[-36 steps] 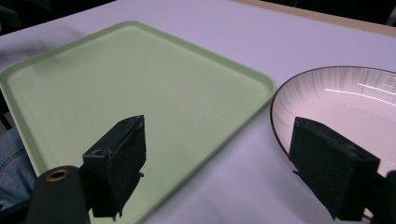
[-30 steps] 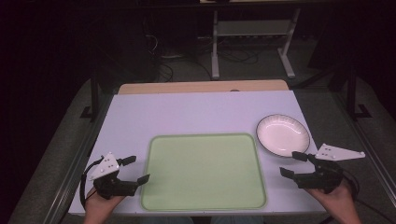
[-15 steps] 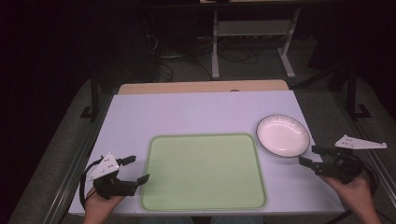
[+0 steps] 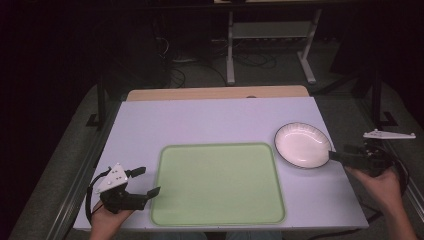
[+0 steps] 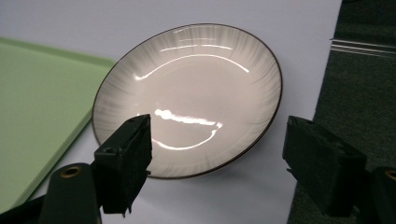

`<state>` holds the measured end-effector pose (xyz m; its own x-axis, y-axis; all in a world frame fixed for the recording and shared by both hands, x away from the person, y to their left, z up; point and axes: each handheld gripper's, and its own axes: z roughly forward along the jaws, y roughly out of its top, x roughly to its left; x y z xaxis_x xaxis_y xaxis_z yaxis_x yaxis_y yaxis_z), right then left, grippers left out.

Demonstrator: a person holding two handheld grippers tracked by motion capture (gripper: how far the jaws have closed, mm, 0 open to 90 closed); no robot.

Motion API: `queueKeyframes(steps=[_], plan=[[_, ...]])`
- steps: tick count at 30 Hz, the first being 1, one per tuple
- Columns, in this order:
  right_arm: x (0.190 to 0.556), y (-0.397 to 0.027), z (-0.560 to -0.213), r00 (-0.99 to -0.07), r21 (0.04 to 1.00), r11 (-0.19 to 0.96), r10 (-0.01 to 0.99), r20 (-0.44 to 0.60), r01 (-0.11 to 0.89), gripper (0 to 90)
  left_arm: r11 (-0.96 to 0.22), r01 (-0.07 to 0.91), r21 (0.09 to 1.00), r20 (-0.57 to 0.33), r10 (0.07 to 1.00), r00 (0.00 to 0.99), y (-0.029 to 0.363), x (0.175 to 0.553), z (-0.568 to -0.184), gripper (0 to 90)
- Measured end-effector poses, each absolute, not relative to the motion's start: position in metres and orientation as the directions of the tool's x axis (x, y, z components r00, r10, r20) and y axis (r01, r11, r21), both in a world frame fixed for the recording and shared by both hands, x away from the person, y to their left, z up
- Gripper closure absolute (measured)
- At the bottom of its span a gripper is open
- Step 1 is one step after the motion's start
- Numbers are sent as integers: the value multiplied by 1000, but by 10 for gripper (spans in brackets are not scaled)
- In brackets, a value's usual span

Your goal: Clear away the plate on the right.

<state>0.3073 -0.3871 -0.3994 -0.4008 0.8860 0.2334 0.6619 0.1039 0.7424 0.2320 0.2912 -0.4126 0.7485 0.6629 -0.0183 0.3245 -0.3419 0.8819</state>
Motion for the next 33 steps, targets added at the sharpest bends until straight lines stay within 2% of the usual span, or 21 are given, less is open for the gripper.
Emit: queueKeyframes(steps=[13,19,26,33], plan=[[343,-396,-416,-285,683,-24,898,336,730,314,-344,324,881,-17,661,750,292,233,-413,159],[352,-394,-422,-257,663,-46,900,352,748,382,-344,324,882,-18,661,750,292,233,-413,159],[363,-393,-430,-210,594,-79,891,402,801,516,-341,322,883,-18,661,750,292,233,-413,159],[368,-394,-436,-148,536,-116,894,424,836,563,-343,322,882,-17,661,751,292,233,-413,159]])
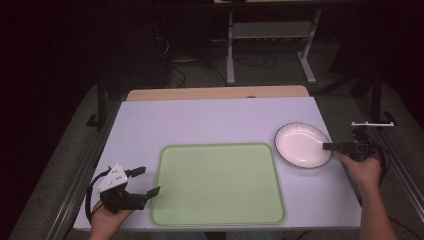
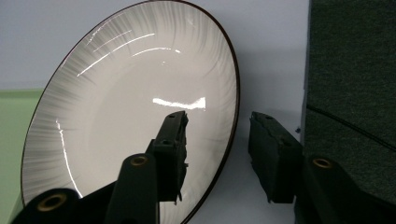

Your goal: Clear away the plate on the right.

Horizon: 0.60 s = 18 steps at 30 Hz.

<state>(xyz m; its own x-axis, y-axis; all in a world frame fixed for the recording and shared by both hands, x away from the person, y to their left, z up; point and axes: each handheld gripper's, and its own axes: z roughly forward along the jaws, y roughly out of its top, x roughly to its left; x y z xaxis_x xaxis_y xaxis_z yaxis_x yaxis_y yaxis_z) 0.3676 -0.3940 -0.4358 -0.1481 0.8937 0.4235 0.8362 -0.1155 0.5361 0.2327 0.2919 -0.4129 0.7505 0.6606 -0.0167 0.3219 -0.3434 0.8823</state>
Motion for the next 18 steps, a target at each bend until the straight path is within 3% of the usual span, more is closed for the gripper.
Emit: queueKeyframes(steps=[11,18], plan=[[370,-398,-446,-88,491,-210,852,516,845,675,-345,322,882,-16,660,751,292,233,-413,159],[372,-396,-450,-67,469,-219,851,520,855,753,-344,320,883,-16,659,752,292,233,-413,159]])
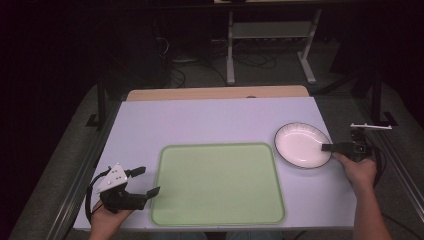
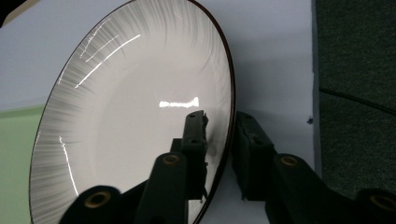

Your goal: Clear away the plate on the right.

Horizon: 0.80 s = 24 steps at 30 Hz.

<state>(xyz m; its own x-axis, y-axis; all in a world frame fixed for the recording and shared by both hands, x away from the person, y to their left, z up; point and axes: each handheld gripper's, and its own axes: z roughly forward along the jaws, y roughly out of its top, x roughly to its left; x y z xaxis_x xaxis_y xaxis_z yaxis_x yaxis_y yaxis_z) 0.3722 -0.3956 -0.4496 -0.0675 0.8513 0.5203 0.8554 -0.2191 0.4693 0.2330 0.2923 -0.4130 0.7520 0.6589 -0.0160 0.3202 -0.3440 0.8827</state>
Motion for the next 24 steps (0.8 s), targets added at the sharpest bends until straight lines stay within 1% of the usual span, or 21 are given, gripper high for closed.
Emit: queueKeyframes(steps=[2,5,9,19,21,24], plan=[[372,-395,-450,-61,464,-223,851,521,857,761,-343,321,883,-16,659,752,292,233,-413,159],[372,-398,-451,-39,454,-258,835,548,853,788,-343,322,883,-18,660,751,293,233,-413,159],[371,-400,-453,-21,441,-287,818,574,850,798,-347,321,881,-14,659,752,292,233,-413,159],[371,-400,-454,14,421,-332,799,601,844,817,-342,318,884,-14,660,751,293,233,-413,159],[370,-401,-457,40,402,-380,766,642,833,824,-342,320,884,-16,661,750,293,233,-413,159],[370,-402,-458,52,393,-401,751,658,827,826,-341,320,884,-17,661,750,293,233,-413,159]])
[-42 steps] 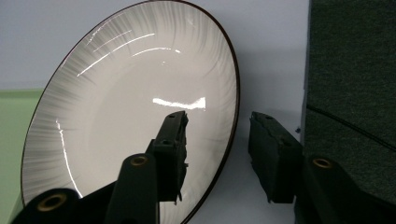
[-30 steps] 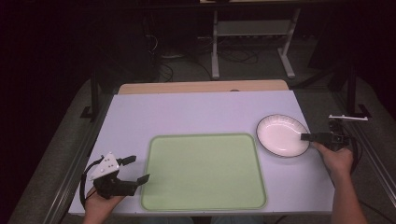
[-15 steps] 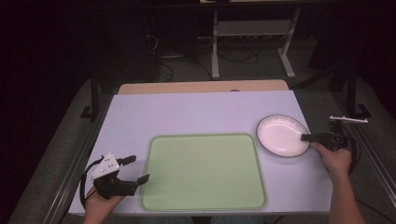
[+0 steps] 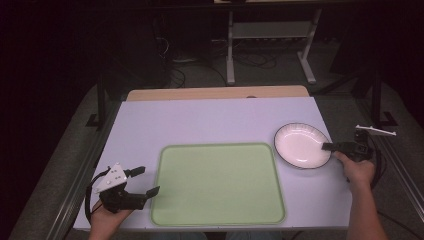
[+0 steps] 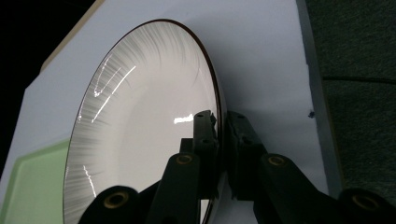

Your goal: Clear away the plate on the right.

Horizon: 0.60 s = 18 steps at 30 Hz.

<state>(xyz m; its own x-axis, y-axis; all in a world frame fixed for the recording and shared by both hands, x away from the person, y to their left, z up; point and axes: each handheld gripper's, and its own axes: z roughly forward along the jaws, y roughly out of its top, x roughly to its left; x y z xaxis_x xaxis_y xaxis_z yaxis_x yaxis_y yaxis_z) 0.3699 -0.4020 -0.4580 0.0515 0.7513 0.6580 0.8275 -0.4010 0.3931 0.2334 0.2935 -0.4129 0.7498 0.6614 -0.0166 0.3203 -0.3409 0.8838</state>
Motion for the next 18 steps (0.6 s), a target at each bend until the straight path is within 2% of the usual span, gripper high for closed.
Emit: queueKeyframes(steps=[18], plan=[[359,-409,-454,91,374,-516,670,737,770,812,-334,320,886,-20,663,748,295,233,-412,159]])
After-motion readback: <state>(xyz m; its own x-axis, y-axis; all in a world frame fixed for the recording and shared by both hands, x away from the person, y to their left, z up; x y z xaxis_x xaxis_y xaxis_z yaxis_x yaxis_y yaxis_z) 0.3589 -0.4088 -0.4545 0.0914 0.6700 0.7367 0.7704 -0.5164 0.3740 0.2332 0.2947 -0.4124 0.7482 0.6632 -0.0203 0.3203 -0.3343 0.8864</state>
